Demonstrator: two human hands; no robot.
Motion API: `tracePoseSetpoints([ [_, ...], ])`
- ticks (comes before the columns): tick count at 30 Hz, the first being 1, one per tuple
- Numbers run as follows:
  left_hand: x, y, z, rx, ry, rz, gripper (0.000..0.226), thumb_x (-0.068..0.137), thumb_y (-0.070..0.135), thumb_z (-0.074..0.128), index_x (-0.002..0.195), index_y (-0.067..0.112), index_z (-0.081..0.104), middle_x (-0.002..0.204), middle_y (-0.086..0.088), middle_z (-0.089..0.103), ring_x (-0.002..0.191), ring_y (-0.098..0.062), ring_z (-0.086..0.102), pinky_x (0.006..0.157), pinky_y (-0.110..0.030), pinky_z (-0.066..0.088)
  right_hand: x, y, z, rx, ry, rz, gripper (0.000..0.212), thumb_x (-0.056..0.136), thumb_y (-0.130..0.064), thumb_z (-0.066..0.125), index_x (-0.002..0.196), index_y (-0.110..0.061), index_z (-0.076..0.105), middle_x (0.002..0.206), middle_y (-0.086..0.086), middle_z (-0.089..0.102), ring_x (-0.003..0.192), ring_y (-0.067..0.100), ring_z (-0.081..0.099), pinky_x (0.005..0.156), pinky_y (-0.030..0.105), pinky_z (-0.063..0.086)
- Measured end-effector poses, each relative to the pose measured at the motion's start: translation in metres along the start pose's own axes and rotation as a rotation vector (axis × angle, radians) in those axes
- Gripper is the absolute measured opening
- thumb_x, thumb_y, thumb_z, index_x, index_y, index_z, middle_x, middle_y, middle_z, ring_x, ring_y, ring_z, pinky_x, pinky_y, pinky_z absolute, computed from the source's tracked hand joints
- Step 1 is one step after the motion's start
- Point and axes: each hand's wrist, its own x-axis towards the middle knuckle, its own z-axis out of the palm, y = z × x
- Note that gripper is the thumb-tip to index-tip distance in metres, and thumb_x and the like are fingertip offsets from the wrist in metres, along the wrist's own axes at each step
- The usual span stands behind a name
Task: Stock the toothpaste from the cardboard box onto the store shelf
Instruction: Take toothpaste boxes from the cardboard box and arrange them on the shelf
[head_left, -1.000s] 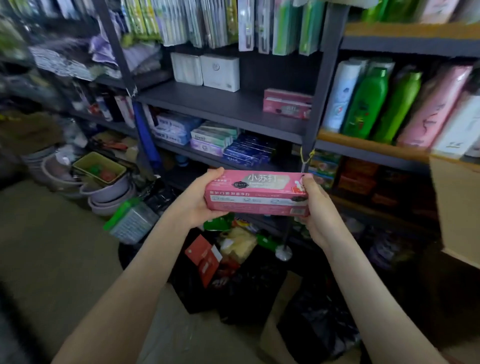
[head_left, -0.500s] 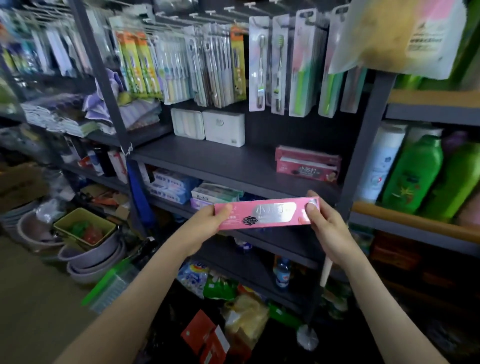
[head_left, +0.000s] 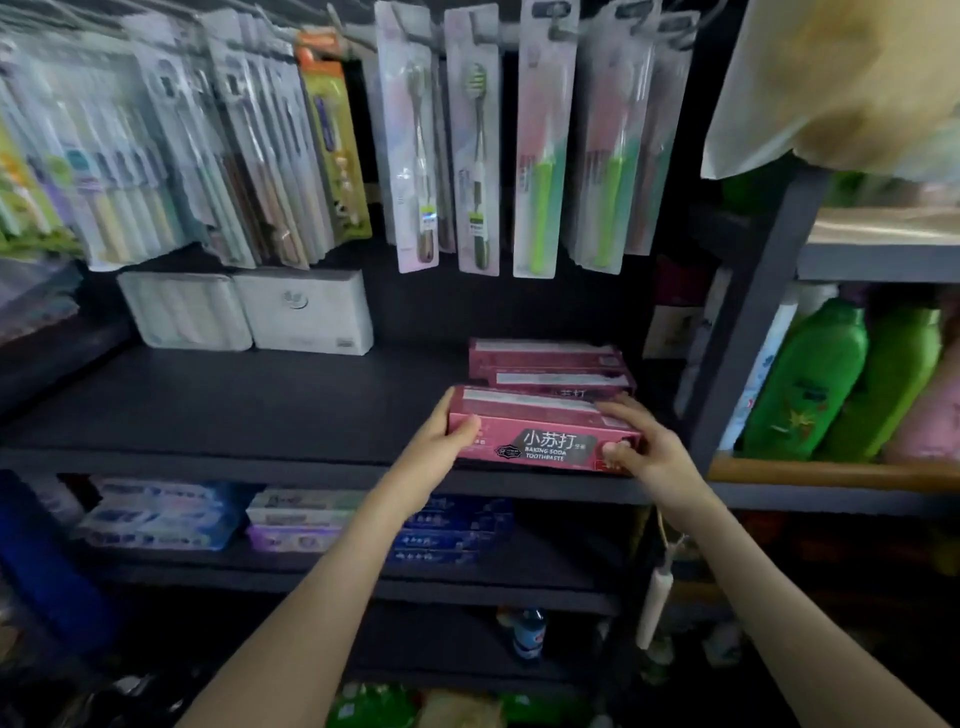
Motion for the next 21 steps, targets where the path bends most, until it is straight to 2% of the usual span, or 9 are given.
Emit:
tracePoseSetpoints([
  [2, 0.026, -0.009, -0.002, 0.064, -0.07, -0.017, 0.063, 0.1, 0.035, 0.05, 0.152, 0.036, 0.015, 0.146, 0.013, 0.041, 0.129, -0.006, 0.04, 0.112, -0.033, 0.027, 0.009, 0.008, 0.0, -0.093, 0.006, -0.004, 0.043, 0.089, 0.004, 0.06, 0.121, -0.024, 0.056, 0.142, -0.003, 0.036, 0.138, 0.014, 0.03, 0.112, 0.028, 0.03],
  [4, 0.043, -0.017, 0.002, 0.19, -0.145, 0.005, 0.059, 0.101, 0.032, 0.046, 0.152, 0.037, 0.015, 0.142, 0.015, 0.043, 0.128, -0.007, 0.042, 0.112, -0.033, 0.028, 0.016, 0.015, 0.0, -0.212, -0.005, 0.022, 0.047, 0.091, 0.006, 0.055, 0.127, -0.024, 0.051, 0.144, -0.003, 0.033, 0.139, 0.014, 0.028, 0.104, 0.013, 0.03],
  [5, 0.049, -0.019, 0.006, 0.249, -0.166, 0.033, 0.057, 0.102, 0.029, 0.045, 0.151, 0.038, 0.016, 0.138, 0.017, 0.044, 0.126, -0.006, 0.042, 0.109, -0.03, 0.029, 0.02, 0.02, 0.0, -0.288, -0.006, 0.045, 0.05, 0.093, 0.005, 0.053, 0.132, -0.024, 0.048, 0.149, -0.002, 0.03, 0.141, 0.015, 0.024, 0.105, 0.013, 0.025],
  [8, 0.065, -0.024, 0.015, 0.313, -0.155, 0.098, 0.058, 0.102, 0.023, 0.045, 0.15, 0.038, 0.017, 0.129, 0.018, 0.045, 0.119, -0.004, 0.043, 0.101, -0.025, 0.032, 0.034, 0.029, 0.005, -0.544, 0.042, 0.099, 0.058, 0.095, 0.004, 0.045, 0.146, -0.021, 0.034, 0.157, 0.001, 0.018, 0.147, 0.021, 0.009, 0.115, 0.023, 0.01],
  [14, 0.081, -0.029, 0.022, 0.375, -0.117, 0.102, 0.062, 0.1, 0.023, 0.048, 0.153, 0.024, 0.015, 0.139, 0.007, 0.048, 0.123, -0.009, 0.047, 0.1, -0.025, 0.036, 0.043, 0.028, 0.014, -1.038, 0.095, 0.127, 0.067, 0.096, -0.006, 0.042, 0.153, -0.026, 0.012, 0.161, -0.002, 0.005, 0.147, 0.025, -0.01, 0.116, 0.036, -0.011],
  [16, 0.074, -0.025, 0.028, 0.393, -0.018, 0.173, 0.057, 0.097, 0.019, 0.053, 0.147, 0.02, 0.026, 0.133, 0.005, 0.049, 0.124, -0.012, 0.048, 0.104, -0.027, 0.038, 0.029, 0.02, 0.015, -1.013, 0.115, 0.023, 0.069, 0.093, -0.003, 0.047, 0.153, -0.018, 0.016, 0.16, 0.005, 0.008, 0.147, 0.028, -0.006, 0.118, 0.042, -0.005],
  [18, 0.059, -0.016, 0.041, 0.496, 0.133, 0.298, 0.058, 0.094, 0.019, 0.057, 0.145, 0.014, 0.029, 0.139, -0.004, 0.043, 0.131, -0.018, 0.042, 0.111, -0.037, 0.037, 0.004, 0.007, 0.012, -0.955, 0.125, -0.133, 0.063, 0.09, 0.0, 0.051, 0.148, -0.008, 0.03, 0.154, 0.013, 0.028, 0.144, 0.034, 0.016, 0.116, 0.049, 0.018],
  [19, 0.045, -0.008, 0.051, 0.564, 0.187, 0.339, 0.062, 0.095, 0.021, 0.056, 0.148, 0.01, 0.026, 0.147, -0.009, 0.037, 0.136, -0.022, 0.037, 0.114, -0.038, 0.033, -0.011, 0.0, 0.007, -0.945, 0.134, -0.199, 0.06, 0.088, 0.0, 0.054, 0.144, -0.006, 0.036, 0.148, 0.014, 0.037, 0.139, 0.034, 0.029, 0.111, 0.049, 0.028],
  [21, 0.011, 0.011, 0.08, 0.649, 0.211, 0.443, 0.06, 0.097, 0.023, 0.052, 0.148, 0.006, 0.026, 0.154, -0.011, 0.028, 0.142, -0.024, 0.029, 0.116, -0.032, 0.027, -0.042, -0.017, -0.011, -0.966, 0.142, -0.267, 0.054, 0.087, -0.006, 0.054, 0.14, -0.007, 0.043, 0.14, 0.011, 0.046, 0.127, 0.029, 0.04, 0.102, 0.043, 0.038],
])
